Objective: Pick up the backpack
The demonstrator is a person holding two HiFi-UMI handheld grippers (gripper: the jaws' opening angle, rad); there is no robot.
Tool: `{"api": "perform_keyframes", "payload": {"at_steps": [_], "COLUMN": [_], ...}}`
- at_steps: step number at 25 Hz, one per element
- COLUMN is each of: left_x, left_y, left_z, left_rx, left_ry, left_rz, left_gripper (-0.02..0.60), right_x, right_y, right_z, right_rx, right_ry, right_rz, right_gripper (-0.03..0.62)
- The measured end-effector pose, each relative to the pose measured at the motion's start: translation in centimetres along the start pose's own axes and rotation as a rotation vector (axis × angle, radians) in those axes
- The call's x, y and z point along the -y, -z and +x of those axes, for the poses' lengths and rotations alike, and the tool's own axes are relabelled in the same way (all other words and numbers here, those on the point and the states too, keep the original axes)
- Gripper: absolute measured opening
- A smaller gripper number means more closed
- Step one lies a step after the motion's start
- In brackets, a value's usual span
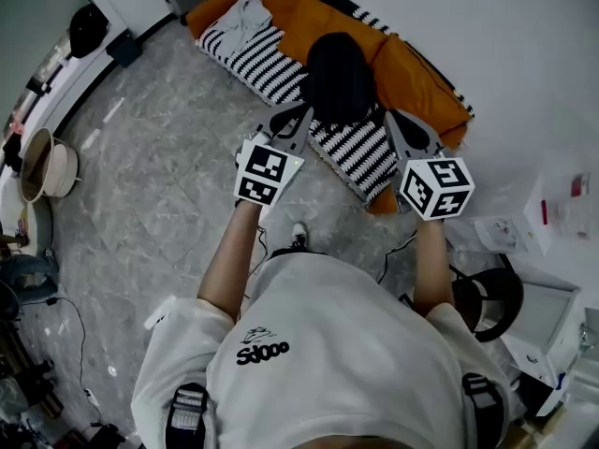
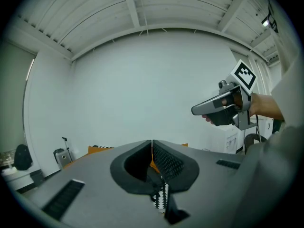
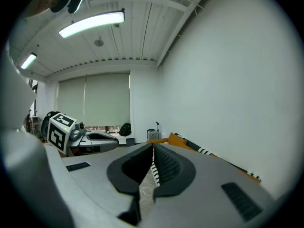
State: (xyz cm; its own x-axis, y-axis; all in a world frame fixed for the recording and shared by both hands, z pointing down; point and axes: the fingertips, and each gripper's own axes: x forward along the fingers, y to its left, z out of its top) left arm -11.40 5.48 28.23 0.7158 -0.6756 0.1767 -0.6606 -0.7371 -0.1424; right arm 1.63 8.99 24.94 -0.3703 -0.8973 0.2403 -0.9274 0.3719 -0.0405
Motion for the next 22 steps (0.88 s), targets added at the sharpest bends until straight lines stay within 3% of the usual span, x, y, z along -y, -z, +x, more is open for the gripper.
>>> {"api": "perform_keyframes", "payload": {"at_steps": [14, 22], "left_x": [-5.6, -7.6], "left_y": [1.8, 3.5], "left_z": [3.6, 7.8], "left_rx": [-0.018, -0.06], "left_ry": [0.023, 0.028], "left_rz": [-0.04, -0.069], "left_gripper": [0.025, 0.025], "right_x": [1.0, 4.3], "right_y": [-0.2, 0.5], "right_z": [6.9, 10.9], "right_rx": [-0.042, -0.071], "right_ry": [0.018, 0.013], "right_rz": [-0.013, 0.009], "right_gripper": [0.035, 0.035]}}
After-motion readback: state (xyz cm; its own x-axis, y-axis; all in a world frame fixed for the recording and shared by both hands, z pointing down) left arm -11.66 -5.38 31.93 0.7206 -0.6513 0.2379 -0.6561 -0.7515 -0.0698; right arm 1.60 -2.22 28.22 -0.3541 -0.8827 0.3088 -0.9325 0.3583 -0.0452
